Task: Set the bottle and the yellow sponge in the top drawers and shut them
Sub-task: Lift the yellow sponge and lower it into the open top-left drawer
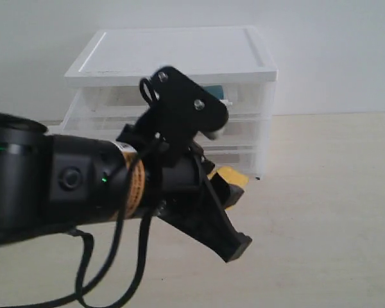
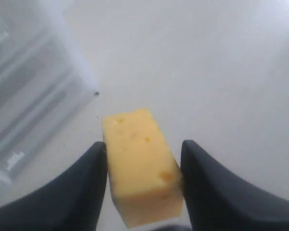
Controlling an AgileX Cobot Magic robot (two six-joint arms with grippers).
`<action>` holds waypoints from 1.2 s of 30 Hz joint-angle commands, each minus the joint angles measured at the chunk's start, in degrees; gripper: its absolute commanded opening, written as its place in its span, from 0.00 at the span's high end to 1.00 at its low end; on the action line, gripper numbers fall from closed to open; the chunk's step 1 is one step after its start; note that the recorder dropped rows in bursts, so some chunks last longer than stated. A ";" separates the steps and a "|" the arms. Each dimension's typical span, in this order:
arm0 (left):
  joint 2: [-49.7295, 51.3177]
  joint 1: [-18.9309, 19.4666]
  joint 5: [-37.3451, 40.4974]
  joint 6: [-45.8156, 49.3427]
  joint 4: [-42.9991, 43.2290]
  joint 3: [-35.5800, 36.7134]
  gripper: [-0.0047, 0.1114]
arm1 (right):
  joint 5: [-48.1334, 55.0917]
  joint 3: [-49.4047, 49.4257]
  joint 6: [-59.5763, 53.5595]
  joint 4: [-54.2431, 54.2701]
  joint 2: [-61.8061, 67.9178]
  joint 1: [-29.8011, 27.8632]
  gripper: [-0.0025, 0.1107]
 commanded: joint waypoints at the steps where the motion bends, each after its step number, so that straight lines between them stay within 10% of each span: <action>1: -6.97 1.67 2.33 4.23 -0.78 -0.76 0.92 | -0.15 0.00 -0.20 -0.18 -0.29 -0.02 0.98; 11: -11.47 10.01 13.00 13.29 -2.27 -4.49 0.92 | -0.15 0.00 -0.20 -0.18 -0.29 -0.02 0.98; 28: -5.11 25.27 5.38 57.26 -15.86 -4.89 0.92 | -0.15 0.00 -0.20 -0.18 -0.29 -0.02 0.98; 36: -0.06 30.28 2.39 63.08 -27.73 -10.16 0.92 | -0.15 0.00 -0.20 -0.18 -0.29 -0.02 0.98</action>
